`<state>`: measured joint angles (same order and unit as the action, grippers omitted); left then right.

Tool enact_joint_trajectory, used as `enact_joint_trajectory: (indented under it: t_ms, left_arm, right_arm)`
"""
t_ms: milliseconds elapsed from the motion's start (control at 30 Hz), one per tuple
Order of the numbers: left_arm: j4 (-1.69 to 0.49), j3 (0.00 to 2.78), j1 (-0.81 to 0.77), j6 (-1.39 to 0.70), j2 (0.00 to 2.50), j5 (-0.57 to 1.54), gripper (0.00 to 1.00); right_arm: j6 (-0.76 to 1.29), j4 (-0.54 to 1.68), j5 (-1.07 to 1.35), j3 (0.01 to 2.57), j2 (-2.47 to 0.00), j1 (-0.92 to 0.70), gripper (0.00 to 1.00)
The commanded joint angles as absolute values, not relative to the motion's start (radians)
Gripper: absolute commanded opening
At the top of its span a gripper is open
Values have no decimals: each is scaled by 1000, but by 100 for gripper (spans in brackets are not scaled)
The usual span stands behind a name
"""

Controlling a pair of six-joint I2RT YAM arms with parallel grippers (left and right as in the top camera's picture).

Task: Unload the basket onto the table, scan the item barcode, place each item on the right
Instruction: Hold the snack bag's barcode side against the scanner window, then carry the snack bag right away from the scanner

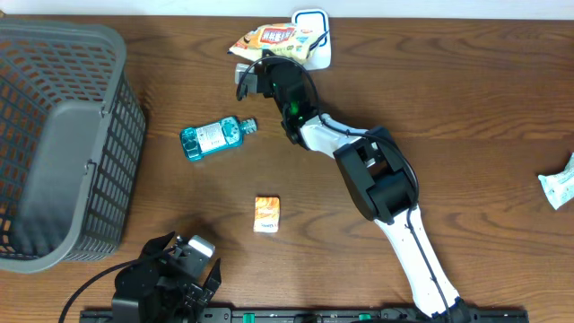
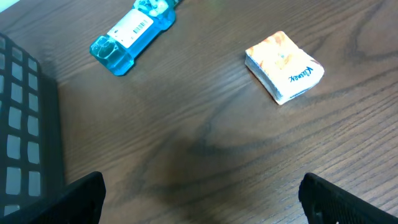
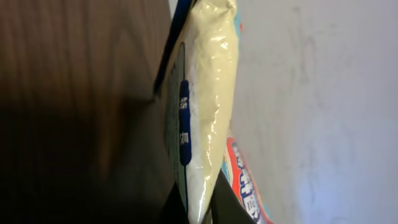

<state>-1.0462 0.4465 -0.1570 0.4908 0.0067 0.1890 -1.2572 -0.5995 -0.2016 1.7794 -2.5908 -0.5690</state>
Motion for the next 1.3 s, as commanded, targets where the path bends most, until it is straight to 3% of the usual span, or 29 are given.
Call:
enact_joint_trajectory:
  t_ms: [0,467,700,967,1267]
  left_arm:
    - [-1058,444,-153,500,7,175,99]
    - [-1058,444,-153,500,7,175,99]
    - [-1058,444,-153,500,7,176,99]
    - [-1058,444,-153,500,7,176,99]
    - [-1058,444,-153,500,7,175,99]
  right_arm:
    - [-1161,-585,-192,1796,-2599,-567,1]
    - [-859,-653,-384,1796,-2526,-560,1]
    - [-765,-312,-613,1796,-2333,-558,1]
    - [-239,175,-760,1796,-2095,-488,1]
    - [327,747,-761,1790,-2000,-235,1]
